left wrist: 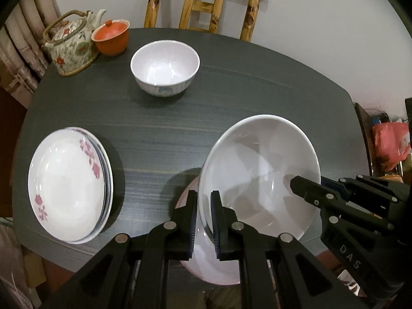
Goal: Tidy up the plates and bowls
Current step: 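Carry the white bowl with the left tool and lower it into the pink bowl, then open the left tool and release the white bowl inside the pink bowl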
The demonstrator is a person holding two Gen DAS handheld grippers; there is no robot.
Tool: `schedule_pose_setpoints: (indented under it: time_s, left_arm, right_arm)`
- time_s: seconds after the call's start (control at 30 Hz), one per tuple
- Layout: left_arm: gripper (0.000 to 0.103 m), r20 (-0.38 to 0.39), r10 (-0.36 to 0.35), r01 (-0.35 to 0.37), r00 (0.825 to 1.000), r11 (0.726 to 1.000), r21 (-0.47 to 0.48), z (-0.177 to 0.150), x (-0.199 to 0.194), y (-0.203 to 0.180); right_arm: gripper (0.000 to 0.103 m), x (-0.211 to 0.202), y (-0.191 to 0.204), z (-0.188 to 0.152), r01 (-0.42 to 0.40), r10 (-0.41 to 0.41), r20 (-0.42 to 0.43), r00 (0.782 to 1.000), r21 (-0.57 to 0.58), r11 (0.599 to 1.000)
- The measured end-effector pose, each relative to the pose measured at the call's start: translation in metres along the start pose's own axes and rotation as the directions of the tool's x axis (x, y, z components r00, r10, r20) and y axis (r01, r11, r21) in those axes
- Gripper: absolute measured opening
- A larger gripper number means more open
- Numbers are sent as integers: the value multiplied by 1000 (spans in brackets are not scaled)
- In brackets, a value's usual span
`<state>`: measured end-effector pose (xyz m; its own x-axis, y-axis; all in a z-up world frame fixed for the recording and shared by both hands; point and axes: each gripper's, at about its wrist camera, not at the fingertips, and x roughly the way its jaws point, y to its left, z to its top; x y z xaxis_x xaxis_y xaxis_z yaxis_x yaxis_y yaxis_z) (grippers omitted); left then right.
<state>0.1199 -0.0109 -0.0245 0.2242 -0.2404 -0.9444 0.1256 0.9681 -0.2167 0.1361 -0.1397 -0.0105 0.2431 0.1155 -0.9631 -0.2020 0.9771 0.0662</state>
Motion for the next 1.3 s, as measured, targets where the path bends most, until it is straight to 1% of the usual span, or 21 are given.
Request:
schedule_pose_setpoints:
  time_s: [0.17,0.53,0.7,0.87,1.03,1.3]
  left_arm:
    - [10,-21,-6,6,1000,1000,-1,-15,6,3]
    - [10,-64,25,-25,998,1000,12,-39,30,2]
    - [10,-83,52,-52,995,999,14,-41,41,2]
    - [10,-80,85,-82,993,996,39,-37,46,-5]
    - [10,-95,91,-88,991,995,45,-37,54,-7]
    - [10,-87,110,-105,990,993,56,-38,61,-9]
  right_arm:
    - [9,4,3,-16,-6,6,-15,1000,8,1000]
    - [9,17,9,-40,13,-13,-48,999,-4,1000]
    - [9,31,9,-47,7,-6,-76,997,2,1000]
    - [9,43,10,-51,7,-6,-99,995,0,1000]
    - [9,50,6,-52,-1,2,-112,994,13,1000]
    - [9,53,1,-49,4,-3,-111,994,9,1000]
